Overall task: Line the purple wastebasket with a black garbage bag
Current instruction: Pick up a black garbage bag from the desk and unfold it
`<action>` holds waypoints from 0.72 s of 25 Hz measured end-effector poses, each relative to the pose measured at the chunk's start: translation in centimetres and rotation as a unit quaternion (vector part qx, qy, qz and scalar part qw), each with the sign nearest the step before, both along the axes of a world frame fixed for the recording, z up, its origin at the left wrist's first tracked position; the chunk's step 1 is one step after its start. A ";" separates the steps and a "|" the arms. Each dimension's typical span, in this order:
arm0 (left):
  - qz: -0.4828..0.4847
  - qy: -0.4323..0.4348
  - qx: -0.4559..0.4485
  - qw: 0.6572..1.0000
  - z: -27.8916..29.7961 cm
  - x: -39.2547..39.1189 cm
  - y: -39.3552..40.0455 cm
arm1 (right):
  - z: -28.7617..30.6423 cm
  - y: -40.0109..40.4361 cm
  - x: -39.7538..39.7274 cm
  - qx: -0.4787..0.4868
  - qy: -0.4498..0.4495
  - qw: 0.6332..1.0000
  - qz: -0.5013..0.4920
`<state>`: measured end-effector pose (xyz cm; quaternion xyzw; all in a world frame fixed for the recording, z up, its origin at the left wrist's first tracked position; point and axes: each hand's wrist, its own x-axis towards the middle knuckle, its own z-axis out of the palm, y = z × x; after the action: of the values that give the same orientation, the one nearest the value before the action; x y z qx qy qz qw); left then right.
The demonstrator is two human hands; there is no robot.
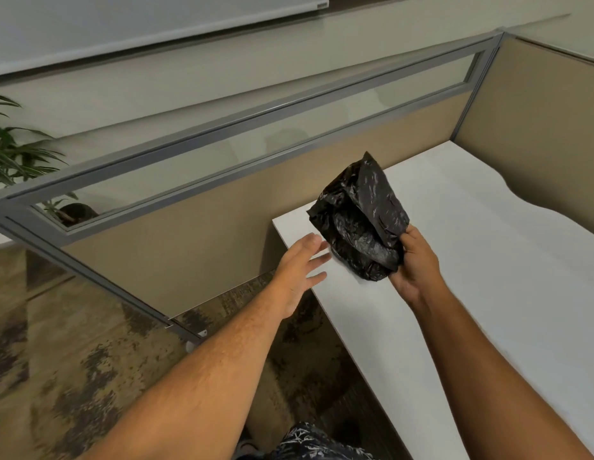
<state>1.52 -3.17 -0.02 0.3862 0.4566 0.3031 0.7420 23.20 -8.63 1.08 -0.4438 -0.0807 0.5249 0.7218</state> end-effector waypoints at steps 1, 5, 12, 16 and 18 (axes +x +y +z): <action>0.000 -0.022 -0.001 1.000 0.0 -0.2 -0.1 | -0.4 -0.3 -0.7 -0.008 -0.005 1.000 0.013; 0.056 -0.027 0.018 0.998 0.6 -1.0 0.3 | -1.8 -0.9 -3.8 -0.085 -0.048 0.993 0.063; 0.101 0.013 0.060 0.993 1.6 -5.4 2.3 | -0.2 -3.7 -11.1 -0.053 -0.394 0.917 0.001; 0.067 0.034 0.092 0.993 2.4 -9.2 2.6 | 0.0 -3.7 -15.4 -0.047 -0.484 0.870 0.076; 0.037 0.042 0.093 0.994 2.8 -11.5 2.9 | -0.5 -3.2 -17.2 -0.051 -0.462 0.884 0.049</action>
<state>-9.98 -0.30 2.75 0.4487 0.4711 0.3552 0.6713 6.01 -11.86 0.54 -0.6677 -0.3999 0.2984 0.5524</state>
